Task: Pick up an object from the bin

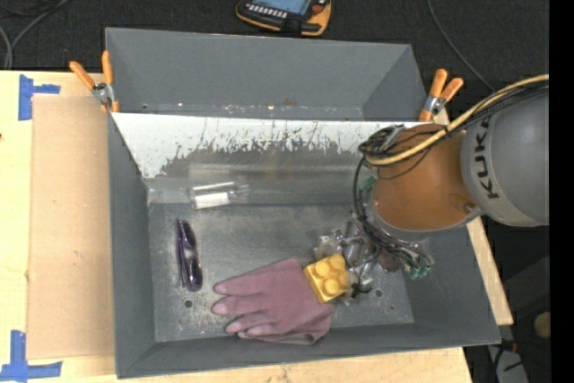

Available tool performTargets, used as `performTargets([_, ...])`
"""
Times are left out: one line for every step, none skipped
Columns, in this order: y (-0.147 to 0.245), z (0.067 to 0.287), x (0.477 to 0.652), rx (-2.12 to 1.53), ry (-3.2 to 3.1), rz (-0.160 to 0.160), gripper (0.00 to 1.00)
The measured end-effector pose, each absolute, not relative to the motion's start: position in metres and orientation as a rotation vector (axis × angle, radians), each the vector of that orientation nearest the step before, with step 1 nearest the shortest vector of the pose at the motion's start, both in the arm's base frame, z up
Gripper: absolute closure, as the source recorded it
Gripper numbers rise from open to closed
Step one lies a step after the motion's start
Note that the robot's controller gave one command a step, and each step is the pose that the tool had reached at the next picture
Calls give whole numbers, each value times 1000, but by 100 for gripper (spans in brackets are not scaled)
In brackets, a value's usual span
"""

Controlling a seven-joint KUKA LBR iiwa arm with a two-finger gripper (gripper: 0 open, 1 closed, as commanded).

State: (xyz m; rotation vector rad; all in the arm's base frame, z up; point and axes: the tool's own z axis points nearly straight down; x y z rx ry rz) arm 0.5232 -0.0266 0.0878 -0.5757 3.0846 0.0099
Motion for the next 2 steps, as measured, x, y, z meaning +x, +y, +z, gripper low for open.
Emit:
performTargets([-27,88,523,-575,3085,10,100])
performTargets([-27,155,516,-601,3076,10,100])
